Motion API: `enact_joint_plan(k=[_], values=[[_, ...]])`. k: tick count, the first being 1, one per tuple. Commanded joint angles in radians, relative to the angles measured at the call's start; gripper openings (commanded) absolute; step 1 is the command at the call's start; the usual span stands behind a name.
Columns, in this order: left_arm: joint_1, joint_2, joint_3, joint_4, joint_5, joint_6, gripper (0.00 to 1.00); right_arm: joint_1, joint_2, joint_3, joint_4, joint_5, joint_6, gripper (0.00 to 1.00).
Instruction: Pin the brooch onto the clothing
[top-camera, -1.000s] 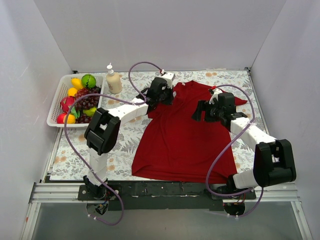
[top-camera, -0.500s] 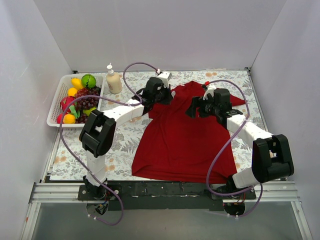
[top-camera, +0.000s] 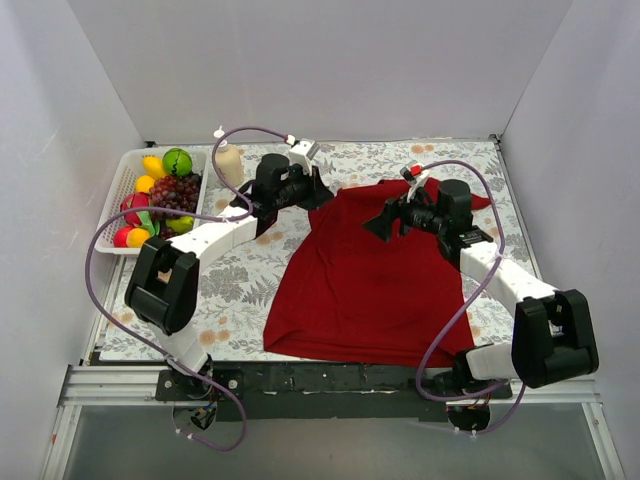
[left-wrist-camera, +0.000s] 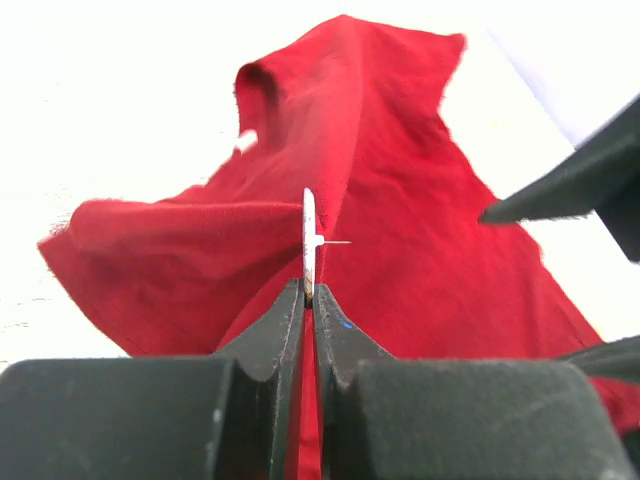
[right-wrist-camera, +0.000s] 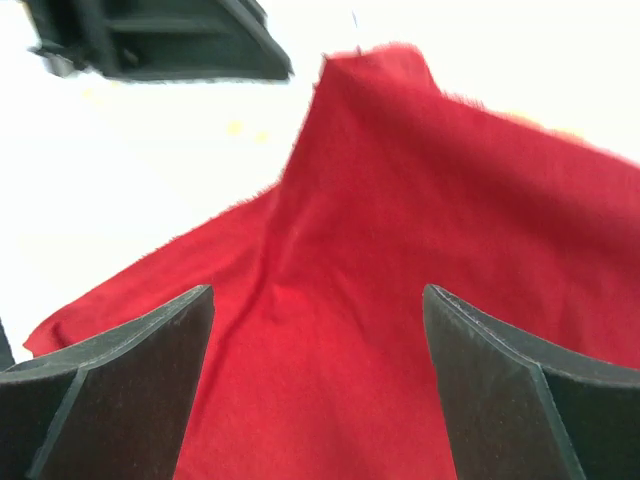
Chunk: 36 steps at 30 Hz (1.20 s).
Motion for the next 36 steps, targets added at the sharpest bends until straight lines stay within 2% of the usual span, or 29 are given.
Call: enact_joint_plan(k=[1, 7, 15, 23, 30, 36], values=[[0.015, -0.116, -0.041, 0.06, 0.157, 0.017, 0.0, 0.005, -0.077, -0.01, 0.151, -0.141, -0.031, 0.93], [0.019, -0.158, -0.086, 0.043, 0.263, 0.028, 0.0, 0.007, -0.102, 0.018, 0.194, -0.209, -0.013, 0.95], [0.019, -0.242, -0.142, 0.005, 0.355, 0.048, 0.0, 0.023, -0.038, 0.058, 0.231, -0.331, 0.001, 0.95], [0.019, -0.317, -0.156, -0.072, 0.453, 0.067, 0.0, 0.077, -0.042, 0.097, 0.187, -0.37, -0.034, 0.97], [0.019, -0.36, -0.152, -0.147, 0.482, 0.085, 0.0, 0.106, -0.021, 0.13, 0.199, -0.402, -0.023, 0.97], [0.018, -0.397, -0.159, -0.156, 0.485, 0.082, 0.0, 0.109, -0.002, 0.142, 0.202, -0.427, -0.008, 0.93]])
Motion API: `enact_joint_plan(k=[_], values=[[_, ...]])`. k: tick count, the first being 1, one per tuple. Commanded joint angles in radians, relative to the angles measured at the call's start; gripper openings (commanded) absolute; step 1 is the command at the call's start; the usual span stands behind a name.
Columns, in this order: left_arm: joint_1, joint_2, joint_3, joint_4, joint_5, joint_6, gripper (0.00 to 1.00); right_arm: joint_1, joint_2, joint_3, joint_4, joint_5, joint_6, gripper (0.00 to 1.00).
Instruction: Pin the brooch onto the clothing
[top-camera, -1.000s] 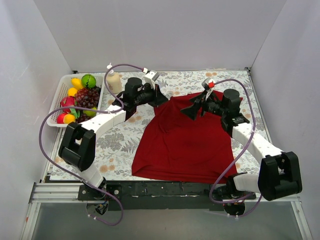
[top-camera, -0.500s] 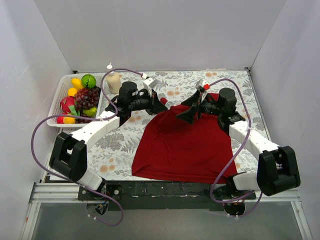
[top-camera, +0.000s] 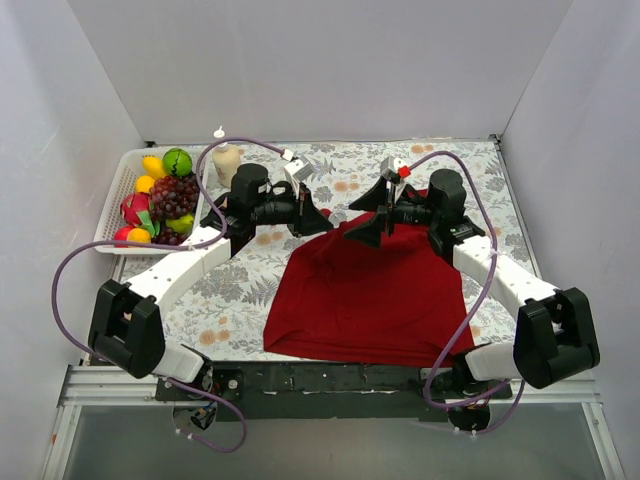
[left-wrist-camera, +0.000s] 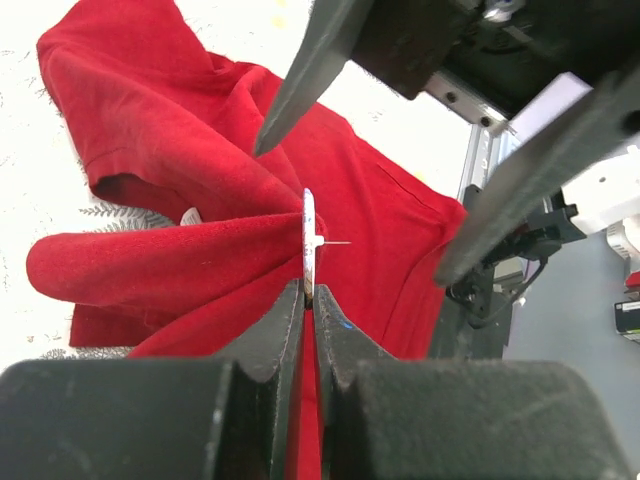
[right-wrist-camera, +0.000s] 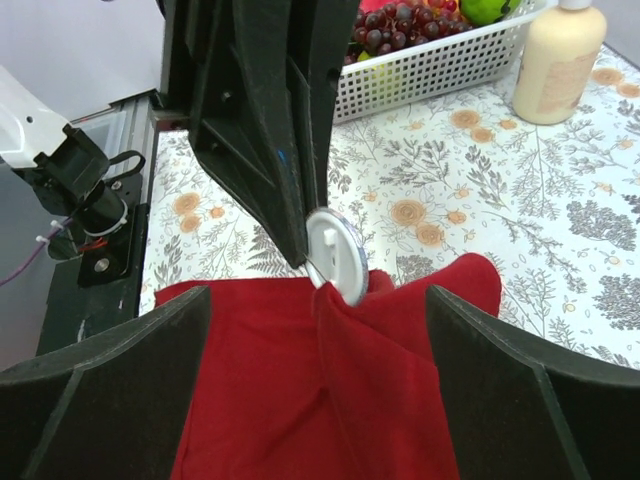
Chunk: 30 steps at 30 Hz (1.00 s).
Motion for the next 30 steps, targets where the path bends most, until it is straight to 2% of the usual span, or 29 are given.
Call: enact_joint_plan(k=[1, 15, 17, 20, 22, 30], values=[[0.003, -0.088, 0.003, -0.011, 0.038, 0.012, 0.0, 0.003, 0.018, 0.045, 0.037, -0.037, 0.008, 0.93], [0.003, -0.112, 0.012, -0.042, 0.074, 0.005, 0.0, 0.026, 0.063, 0.088, 0.104, -0.094, 0.079, 0.85], [0.003, -0.114, 0.011, -0.042, 0.075, 0.002, 0.0, 0.032, 0.075, 0.102, 0.103, -0.098, 0.083, 0.81], [0.003, -0.117, 0.009, -0.042, 0.074, -0.001, 0.0, 0.034, 0.093, 0.119, 0.098, -0.121, 0.085, 0.65], [0.003, -0.118, 0.012, -0.042, 0.072, 0.0, 0.0, 0.034, 0.103, 0.126, 0.075, -0.12, 0.076, 0.6], [0.003, -0.125, 0.011, -0.053, 0.068, 0.006, 0.0, 0.034, 0.103, 0.126, 0.069, -0.133, 0.059, 0.6]])
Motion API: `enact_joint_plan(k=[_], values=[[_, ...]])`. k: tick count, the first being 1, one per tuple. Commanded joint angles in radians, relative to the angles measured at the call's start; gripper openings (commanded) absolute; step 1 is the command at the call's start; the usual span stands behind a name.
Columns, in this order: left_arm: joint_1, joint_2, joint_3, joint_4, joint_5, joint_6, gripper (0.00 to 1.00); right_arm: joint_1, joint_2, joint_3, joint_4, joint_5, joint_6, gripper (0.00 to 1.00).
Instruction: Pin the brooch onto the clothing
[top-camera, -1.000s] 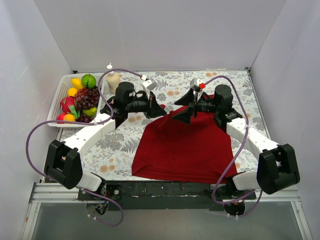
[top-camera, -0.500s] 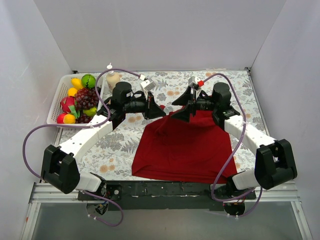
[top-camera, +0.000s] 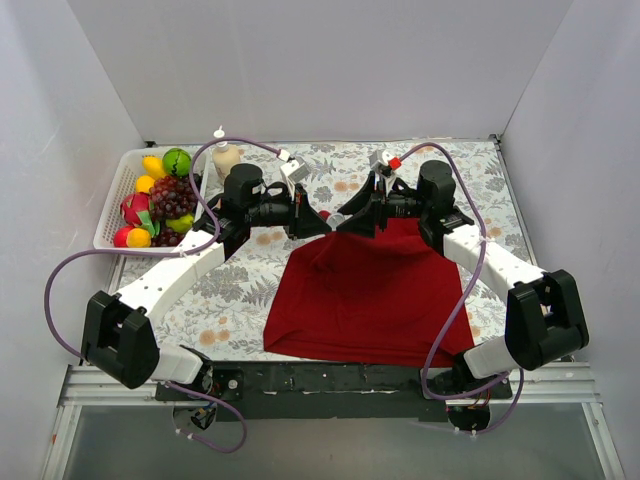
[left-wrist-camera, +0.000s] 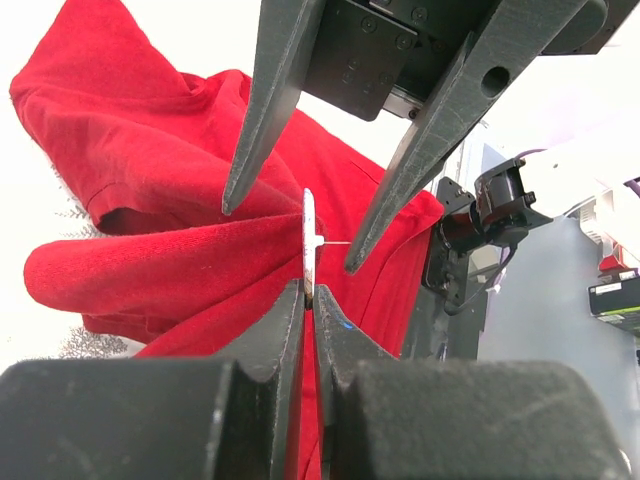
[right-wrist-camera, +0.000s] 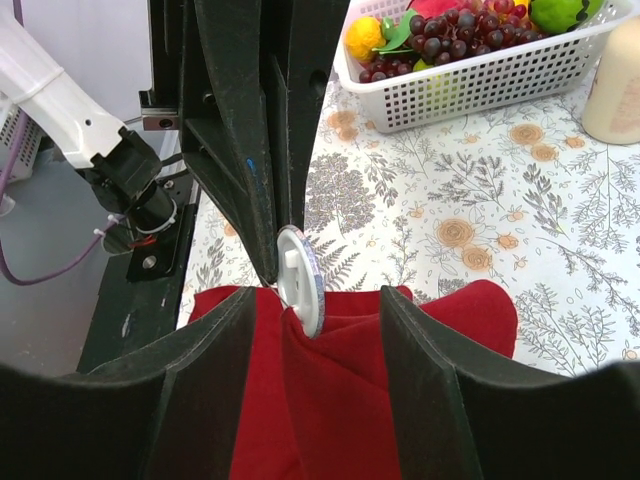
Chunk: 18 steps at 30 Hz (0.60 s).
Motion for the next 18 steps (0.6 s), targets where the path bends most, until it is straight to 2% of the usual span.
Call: enact_joint_plan(k=[1, 6, 13, 16, 18], values=[[0.001, -0.06, 0.012, -0.003, 0.018, 0.01, 0.0, 0.001, -0.003, 0.044, 0.009, -0.031, -0.023, 0.6], [0.003, -0.064, 0.017, -0.012, 0.023, 0.014, 0.0, -0.001, -0.005, 0.05, 0.004, -0.049, -0.03, 0.62], [0.003, -0.068, 0.023, -0.026, 0.043, 0.021, 0.0, -0.002, 0.007, 0.072, 0.003, -0.084, -0.023, 0.61], [0.003, -0.073, 0.029, -0.04, 0.043, 0.025, 0.0, -0.005, 0.004, 0.078, -0.005, -0.089, -0.025, 0.56], [0.003, -0.076, 0.031, -0.041, 0.04, 0.03, 0.0, -0.007, 0.004, 0.093, -0.073, -0.08, -0.068, 0.52]])
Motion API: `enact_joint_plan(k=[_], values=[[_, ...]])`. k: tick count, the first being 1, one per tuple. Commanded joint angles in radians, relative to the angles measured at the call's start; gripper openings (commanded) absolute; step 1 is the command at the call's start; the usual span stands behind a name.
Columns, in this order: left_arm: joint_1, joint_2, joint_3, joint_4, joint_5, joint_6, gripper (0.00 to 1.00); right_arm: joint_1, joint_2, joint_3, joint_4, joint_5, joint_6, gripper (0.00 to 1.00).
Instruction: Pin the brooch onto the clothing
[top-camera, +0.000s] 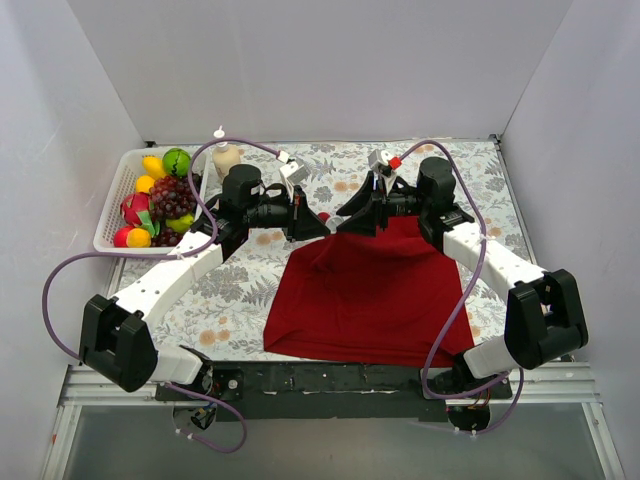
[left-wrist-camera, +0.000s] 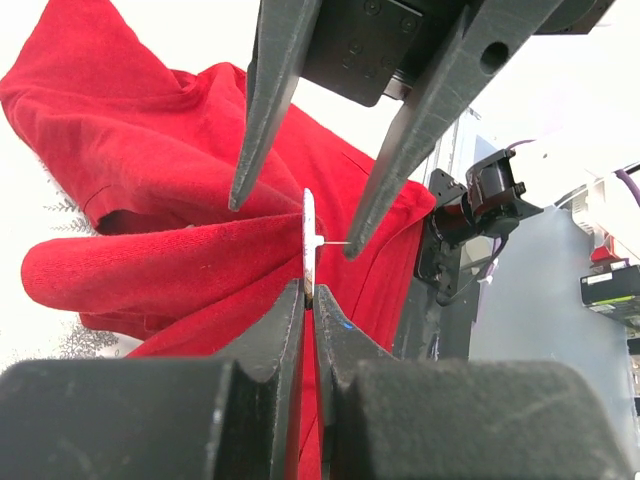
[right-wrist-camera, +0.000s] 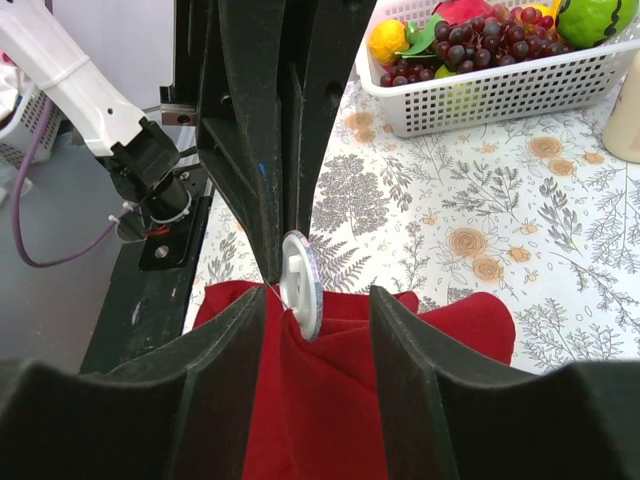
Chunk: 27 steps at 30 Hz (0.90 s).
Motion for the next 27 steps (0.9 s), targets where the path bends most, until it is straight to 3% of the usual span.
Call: enact_joint_plan(k=[1, 9, 14, 27], values=[[0.003, -0.061, 0.031, -0.008, 0.025, 0.019, 0.0, -0.004, 0.002, 0.071, -0.078, -0.021, -0.059, 0.52], [0.003, -0.059, 0.051, -0.017, 0.027, 0.022, 0.0, -0.003, 0.014, 0.088, -0.122, -0.021, -0.088, 0.42], [0.003, -0.059, 0.057, -0.02, 0.019, 0.023, 0.0, -0.003, 0.014, 0.083, -0.126, -0.02, -0.091, 0.42], [0.003, -0.054, 0.058, -0.031, 0.005, 0.032, 0.0, -0.003, 0.017, 0.088, -0.165, -0.046, -0.122, 0.53]])
